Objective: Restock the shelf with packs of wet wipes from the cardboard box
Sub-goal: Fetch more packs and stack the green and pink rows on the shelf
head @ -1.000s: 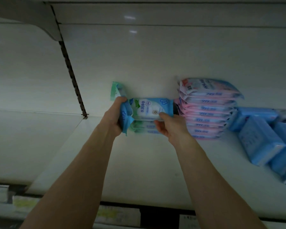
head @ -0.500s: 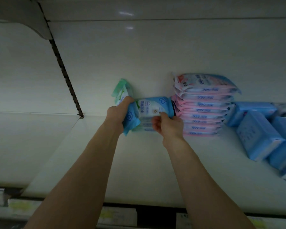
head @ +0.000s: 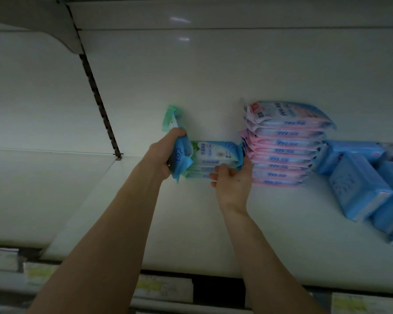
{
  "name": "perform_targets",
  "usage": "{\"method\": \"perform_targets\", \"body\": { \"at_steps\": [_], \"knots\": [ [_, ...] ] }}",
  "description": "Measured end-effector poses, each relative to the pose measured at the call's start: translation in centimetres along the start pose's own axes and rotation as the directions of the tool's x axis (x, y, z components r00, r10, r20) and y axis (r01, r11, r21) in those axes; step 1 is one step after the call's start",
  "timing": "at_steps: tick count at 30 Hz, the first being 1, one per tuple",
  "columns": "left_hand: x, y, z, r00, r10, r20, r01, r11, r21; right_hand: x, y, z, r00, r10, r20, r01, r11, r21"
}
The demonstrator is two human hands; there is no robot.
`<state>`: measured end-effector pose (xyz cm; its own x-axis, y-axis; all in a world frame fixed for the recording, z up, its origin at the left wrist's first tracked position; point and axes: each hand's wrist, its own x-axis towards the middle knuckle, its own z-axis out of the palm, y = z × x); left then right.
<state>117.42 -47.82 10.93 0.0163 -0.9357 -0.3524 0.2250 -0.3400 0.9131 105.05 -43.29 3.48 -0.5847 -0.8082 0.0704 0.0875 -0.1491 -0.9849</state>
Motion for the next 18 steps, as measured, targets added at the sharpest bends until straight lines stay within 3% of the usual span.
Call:
{"method": "perform_targets", "body": {
  "at_steps": [4,8,12,15,17,18],
  "knots": [
    [0.0,0.2,0.0,1.0,-0.01,0.019,0.009,0.999,0.054,0.5,-0.3,0.7,0.986,-0.113,0.122,0.139,0.962,-0.236],
    [0.0,0.4,0.0,1.0,0.004,0.01,-0.004,0.999,0.054,1.3,-1.5,0.2,0.944,-0.112,0.31,0.284,0.752,-0.594],
    [0.3,0.2,-0.2,0.978,0.174,-0.114,-0.162,0.981,0.103,2.2,-2.4,-0.2,0.924,-0.085,0.373,0.333,0.661,-0.672],
    [-0.1,0.3,-0.2,0.937,0.323,-0.133,-0.294,0.935,0.196,2.3,-3.4,-0.1,0.941,-0.042,0.337,0.255,0.743,-0.619],
    [-0.9,0.5,0.1,0.906,0.42,-0.063,-0.38,0.867,0.322,1.9,-4.7,0.1,0.943,0.117,0.31,-0.002,0.938,-0.346],
    [-1.4,0.5,0.3,0.881,0.472,-0.007,-0.43,0.809,0.401,1.5,-5.4,0.3,0.905,0.228,0.359,-0.168,0.967,-0.189]
  ]
}}
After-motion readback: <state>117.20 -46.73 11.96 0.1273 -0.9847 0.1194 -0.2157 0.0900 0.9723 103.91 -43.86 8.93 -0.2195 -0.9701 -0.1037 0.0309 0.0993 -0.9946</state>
